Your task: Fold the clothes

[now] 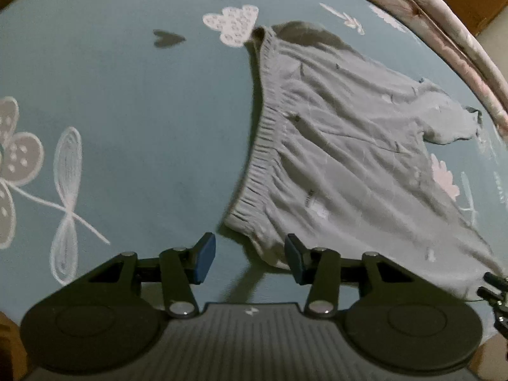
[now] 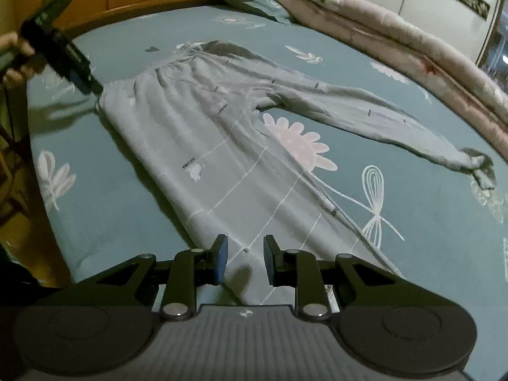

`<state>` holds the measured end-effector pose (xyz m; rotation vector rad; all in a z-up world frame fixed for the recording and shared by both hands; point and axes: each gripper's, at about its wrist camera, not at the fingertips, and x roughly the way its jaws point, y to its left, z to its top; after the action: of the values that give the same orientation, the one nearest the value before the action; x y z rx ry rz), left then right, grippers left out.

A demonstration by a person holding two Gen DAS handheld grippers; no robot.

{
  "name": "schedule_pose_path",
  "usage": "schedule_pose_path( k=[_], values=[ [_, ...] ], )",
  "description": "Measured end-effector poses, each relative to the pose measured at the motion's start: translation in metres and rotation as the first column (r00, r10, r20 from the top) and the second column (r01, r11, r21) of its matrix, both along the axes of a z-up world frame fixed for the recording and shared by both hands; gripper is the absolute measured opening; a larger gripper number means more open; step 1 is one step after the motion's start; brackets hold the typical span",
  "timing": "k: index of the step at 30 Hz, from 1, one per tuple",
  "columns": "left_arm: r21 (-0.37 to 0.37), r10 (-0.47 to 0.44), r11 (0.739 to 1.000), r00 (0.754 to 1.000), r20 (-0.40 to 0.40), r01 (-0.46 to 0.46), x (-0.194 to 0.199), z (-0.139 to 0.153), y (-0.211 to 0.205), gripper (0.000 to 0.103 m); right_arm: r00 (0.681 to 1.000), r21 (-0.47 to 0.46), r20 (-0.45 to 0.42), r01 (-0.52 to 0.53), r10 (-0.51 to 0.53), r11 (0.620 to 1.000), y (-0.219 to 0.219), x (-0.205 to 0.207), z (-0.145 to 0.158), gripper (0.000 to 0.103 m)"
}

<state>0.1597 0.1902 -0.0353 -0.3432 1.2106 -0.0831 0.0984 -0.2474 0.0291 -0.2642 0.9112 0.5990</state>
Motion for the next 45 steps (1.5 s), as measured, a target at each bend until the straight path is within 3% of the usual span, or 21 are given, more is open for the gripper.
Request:
schedule_pose_path(
  k=[4,5,6,8,14,18,23,25,28,30,36,38,40,42,45],
  values=[
    [-0.059,0.019,0.998,1.000,-0.017,-0.020,0.006,-0.005,-0.007,0.046,0.999,0.003,-0.047,0.008,-0.007,1.000,-0.003,0.007,0.006,0.028],
    [-0.069,0.038,0.997,0.999,-0.017,-0.039,0.008,-0.007,-0.006,0.040,0.998,0.002,-0.058,0.007,-0.007,1.000,-0.003,0.009,0.006,0.028],
    [-0.072,0.052,0.996,0.998,-0.017,-0.053,0.010,-0.009,-0.006,0.020,0.998,0.001,-0.067,0.008,-0.008,1.000,-0.003,0.010,0.007,0.028],
    [-0.042,0.073,0.996,0.997,-0.003,-0.073,0.013,-0.006,-0.006,0.011,0.996,0.002,-0.085,0.005,-0.004,1.000,-0.002,0.012,0.007,0.028],
    [0.011,0.055,0.998,0.997,0.059,-0.056,0.032,0.011,-0.012,0.013,0.977,-0.006,-0.161,-0.144,0.141,0.990,0.004,0.006,-0.008,0.028],
    [0.131,0.001,0.991,0.999,0.046,-0.007,0.034,0.018,-0.025,0.018,0.963,0.009,-0.186,-0.196,0.194,0.981,0.006,0.005,-0.018,0.028],
    [0.293,-0.073,0.955,0.996,0.058,0.053,0.009,0.038,-0.038,0.027,0.952,0.074,-0.150,-0.258,0.266,0.963,0.030,0.008,-0.018,0.028],
    [0.339,-0.130,0.936,0.989,0.065,0.100,0.000,0.047,-0.049,0.037,0.943,0.088,-0.137,-0.294,0.304,0.952,0.045,0.014,-0.021,0.028],
    [0.340,-0.278,0.910,0.957,0.079,0.237,-0.008,0.055,-0.079,0.044,0.929,0.102,-0.143,-0.328,0.341,0.939,0.063,0.029,-0.031,0.028],
    [0.313,-0.395,0.882,0.914,0.089,0.351,-0.012,0.053,-0.105,0.045,0.936,0.083,-0.141,-0.313,0.322,0.946,0.065,0.041,-0.037,0.027],
    [0.227,-0.658,0.743,0.750,0.074,0.630,-0.014,0.022,-0.171,0.046,0.957,0.192,-0.208,-0.161,0.200,0.968,0.045,0.080,-0.037,0.026],
    [0.231,-0.695,0.709,0.715,0.073,0.666,-0.012,0.012,-0.183,0.046,0.962,0.172,-0.209,-0.141,0.176,0.975,0.039,0.084,-0.040,0.027],
    [0.262,-0.716,0.684,0.696,0.059,0.681,-0.007,0.004,-0.191,0.046,0.965,0.155,-0.213,-0.124,0.156,0.980,0.035,0.085,-0.042,0.027],
    [0.311,-0.720,0.670,0.692,0.050,0.674,-0.003,0.001,-0.193,0.046,0.969,0.156,-0.194,-0.123,0.152,0.980,0.031,0.080,-0.035,0.027],
    [0.314,-0.704,0.684,0.708,0.050,0.658,0.008,0.003,-0.186,0.046,0.959,0.115,-0.111,-0.247,0.259,0.962,0.030,0.057,-0.019,0.027]
  ],
)
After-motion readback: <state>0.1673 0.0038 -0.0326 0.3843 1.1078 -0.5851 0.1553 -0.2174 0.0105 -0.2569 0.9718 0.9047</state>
